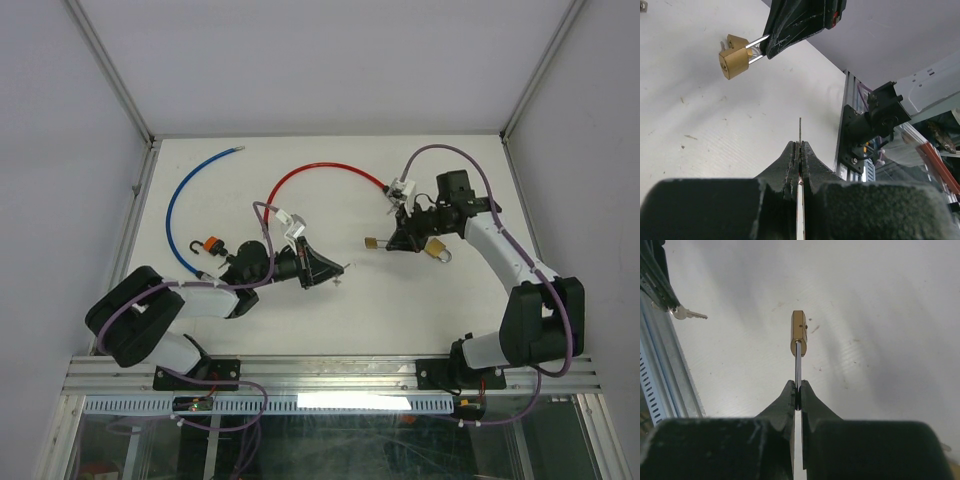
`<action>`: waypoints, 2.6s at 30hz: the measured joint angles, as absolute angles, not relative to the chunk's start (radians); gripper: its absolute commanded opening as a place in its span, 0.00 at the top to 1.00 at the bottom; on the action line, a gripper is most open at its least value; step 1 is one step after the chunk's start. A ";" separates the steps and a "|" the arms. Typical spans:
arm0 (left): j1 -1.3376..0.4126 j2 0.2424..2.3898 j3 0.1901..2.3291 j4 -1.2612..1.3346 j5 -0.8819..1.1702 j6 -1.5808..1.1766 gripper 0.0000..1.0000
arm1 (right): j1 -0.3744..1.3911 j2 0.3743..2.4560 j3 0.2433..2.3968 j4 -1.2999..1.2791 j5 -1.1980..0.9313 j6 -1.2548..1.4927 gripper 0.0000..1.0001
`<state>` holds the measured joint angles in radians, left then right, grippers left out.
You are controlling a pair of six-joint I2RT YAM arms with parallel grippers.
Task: Lock with the key
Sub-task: Place the key at the center of the board.
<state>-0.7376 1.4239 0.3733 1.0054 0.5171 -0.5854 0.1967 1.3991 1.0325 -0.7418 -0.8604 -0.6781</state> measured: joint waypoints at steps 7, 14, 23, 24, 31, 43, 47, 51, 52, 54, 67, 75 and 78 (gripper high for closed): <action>-0.742 1.591 0.531 0.955 0.497 -0.621 1.00 | 0.134 1.441 1.032 -0.704 -0.804 -0.595 1.00; -0.754 1.782 0.727 0.886 0.443 -0.665 1.00 | 0.098 1.535 1.033 -0.679 -0.739 -0.517 1.00; -0.770 1.989 0.929 0.836 0.408 -0.734 1.00 | 0.036 1.657 1.054 -0.676 -0.732 -0.471 0.99; -0.773 2.010 0.947 0.834 0.402 -0.744 1.00 | 0.032 1.669 1.058 -0.676 -0.731 -0.468 0.99; -0.780 2.109 1.045 0.824 0.389 -0.776 1.00 | -0.030 1.718 1.064 -0.675 -0.745 -0.446 0.95; -0.780 2.252 1.233 0.754 0.342 -0.795 1.00 | -0.083 1.758 1.077 -0.650 -0.774 -0.393 0.94; -0.780 2.282 1.280 0.720 0.305 -0.794 1.00 | -0.084 1.758 1.077 -0.610 -0.772 -0.353 0.90; -0.780 2.304 1.313 0.682 0.262 -0.789 0.99 | -0.084 1.777 1.084 -0.584 -0.770 -0.320 0.86; -0.780 2.306 1.321 0.668 0.255 -0.787 0.96 | -0.084 1.787 1.090 -0.581 -0.770 -0.315 0.85; -0.780 2.308 1.333 0.649 0.241 -0.777 0.92 | -0.084 1.812 1.105 -0.576 -0.770 -0.307 0.82; -0.780 2.279 1.338 0.561 0.169 -0.666 0.59 | -0.086 1.838 1.130 -0.562 -0.702 -0.285 0.50; -0.780 1.993 1.144 0.548 0.139 -0.522 0.40 | -0.086 1.710 1.125 -0.537 -0.657 -0.297 0.46; -0.777 1.861 1.063 0.577 0.158 -0.473 0.34 | -0.086 1.631 1.106 -0.525 -0.659 -0.313 0.46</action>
